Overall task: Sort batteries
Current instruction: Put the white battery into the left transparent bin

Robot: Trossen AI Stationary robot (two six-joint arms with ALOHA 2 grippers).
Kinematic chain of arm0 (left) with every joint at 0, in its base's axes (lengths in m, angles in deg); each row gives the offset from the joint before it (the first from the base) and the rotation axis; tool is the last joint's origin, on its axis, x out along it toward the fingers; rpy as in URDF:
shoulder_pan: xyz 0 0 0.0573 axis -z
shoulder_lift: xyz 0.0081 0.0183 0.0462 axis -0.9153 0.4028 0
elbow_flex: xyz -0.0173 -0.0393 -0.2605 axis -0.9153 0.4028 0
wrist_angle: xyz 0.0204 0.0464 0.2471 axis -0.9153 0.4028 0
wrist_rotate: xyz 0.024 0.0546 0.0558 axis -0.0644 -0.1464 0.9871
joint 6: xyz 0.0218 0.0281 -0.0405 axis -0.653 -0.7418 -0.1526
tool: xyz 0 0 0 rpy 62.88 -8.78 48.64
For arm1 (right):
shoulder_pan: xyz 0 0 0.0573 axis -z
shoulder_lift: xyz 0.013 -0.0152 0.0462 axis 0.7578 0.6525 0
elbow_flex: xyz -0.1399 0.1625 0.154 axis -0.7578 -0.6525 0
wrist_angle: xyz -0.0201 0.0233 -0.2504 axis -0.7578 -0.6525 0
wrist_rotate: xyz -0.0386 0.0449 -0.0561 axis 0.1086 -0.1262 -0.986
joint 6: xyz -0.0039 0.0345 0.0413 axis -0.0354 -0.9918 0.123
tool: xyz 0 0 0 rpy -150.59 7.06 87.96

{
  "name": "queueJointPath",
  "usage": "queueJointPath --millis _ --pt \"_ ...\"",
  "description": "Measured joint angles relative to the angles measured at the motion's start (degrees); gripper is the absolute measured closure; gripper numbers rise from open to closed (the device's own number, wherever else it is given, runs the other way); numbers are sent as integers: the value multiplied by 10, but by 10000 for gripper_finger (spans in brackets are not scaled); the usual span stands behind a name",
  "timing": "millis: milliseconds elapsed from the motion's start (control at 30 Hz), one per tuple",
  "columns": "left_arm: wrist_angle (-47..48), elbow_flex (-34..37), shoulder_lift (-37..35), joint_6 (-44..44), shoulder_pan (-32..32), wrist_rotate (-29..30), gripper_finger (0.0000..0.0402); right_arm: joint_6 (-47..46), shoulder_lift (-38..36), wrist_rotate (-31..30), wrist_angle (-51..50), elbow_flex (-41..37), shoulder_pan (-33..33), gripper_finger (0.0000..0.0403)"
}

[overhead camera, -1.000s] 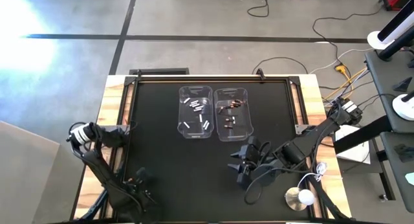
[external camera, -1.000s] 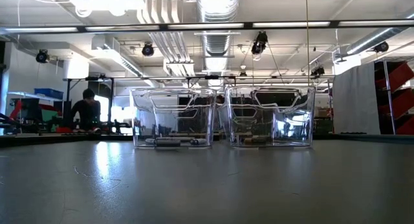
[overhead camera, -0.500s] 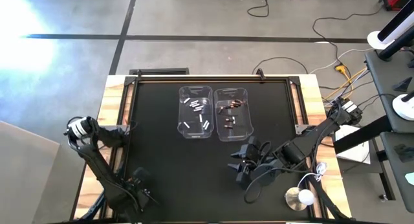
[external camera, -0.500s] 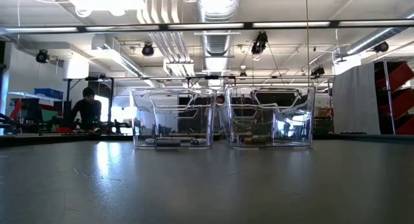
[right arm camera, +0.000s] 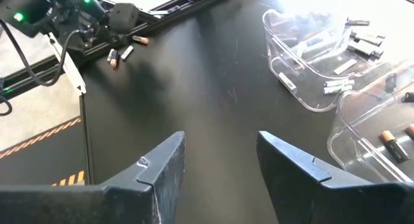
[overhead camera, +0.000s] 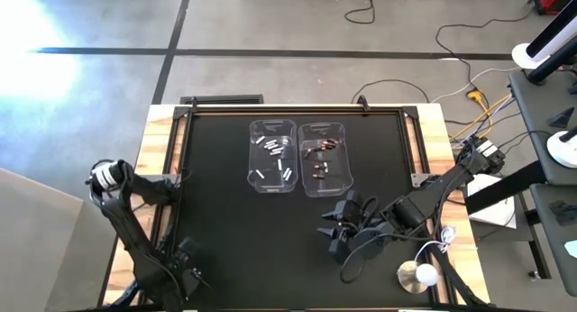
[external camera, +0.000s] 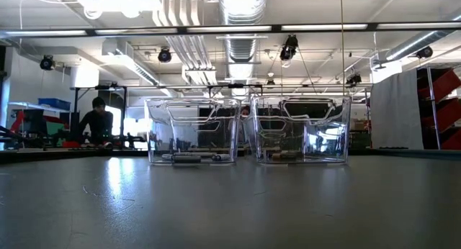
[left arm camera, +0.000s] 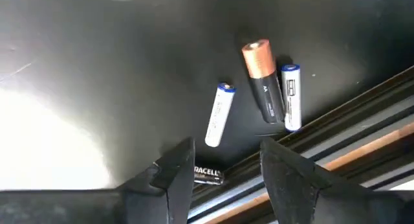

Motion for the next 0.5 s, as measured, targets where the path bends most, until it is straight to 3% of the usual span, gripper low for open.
queueJointPath --millis 500 --pt "-40 20 68 -55 2 3 252 0 0 5 0 0 0 211"
